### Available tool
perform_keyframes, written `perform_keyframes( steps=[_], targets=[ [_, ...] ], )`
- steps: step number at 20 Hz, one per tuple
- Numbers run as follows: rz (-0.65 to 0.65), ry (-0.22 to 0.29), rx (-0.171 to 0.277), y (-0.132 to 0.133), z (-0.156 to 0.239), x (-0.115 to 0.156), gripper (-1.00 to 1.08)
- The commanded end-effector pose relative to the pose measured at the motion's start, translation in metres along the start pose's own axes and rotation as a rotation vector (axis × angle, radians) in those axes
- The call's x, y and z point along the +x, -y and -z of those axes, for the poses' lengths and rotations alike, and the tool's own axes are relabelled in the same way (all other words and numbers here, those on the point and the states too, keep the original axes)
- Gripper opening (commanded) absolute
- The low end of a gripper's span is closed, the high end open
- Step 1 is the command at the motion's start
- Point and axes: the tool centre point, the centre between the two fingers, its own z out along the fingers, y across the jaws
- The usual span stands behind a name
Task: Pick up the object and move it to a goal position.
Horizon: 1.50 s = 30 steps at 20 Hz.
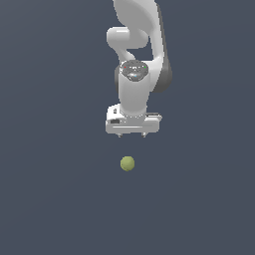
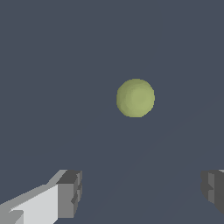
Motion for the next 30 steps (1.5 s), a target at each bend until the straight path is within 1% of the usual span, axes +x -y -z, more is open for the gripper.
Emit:
perform_keyframes(
  steps=[1, 4, 9, 11, 15, 20, 25, 30],
  targets=[
    [0.0, 0.0, 0.0, 0.0, 0.0, 0.0, 1.0],
    [0.006, -0.006, 0.006, 0.006, 0.002, 0.002, 1.0],
    [0.031, -0.03, 0.031, 0.032, 0.01, 0.008, 1.0],
    [0.033, -0.031, 0.033, 0.034, 0.011, 0.009, 1.0],
    [0.03, -0.03, 0.031, 0.032, 0.01, 0.01, 1.0],
    [0.021, -0.028, 0.029, 0.027, 0.002, 0.018, 1.0],
    [0.004, -0.025, 0.023, 0.016, -0.015, 0.032, 1.0],
    [-0.019, -0.02, 0.012, 0.0, -0.04, 0.05, 1.0]
  ],
)
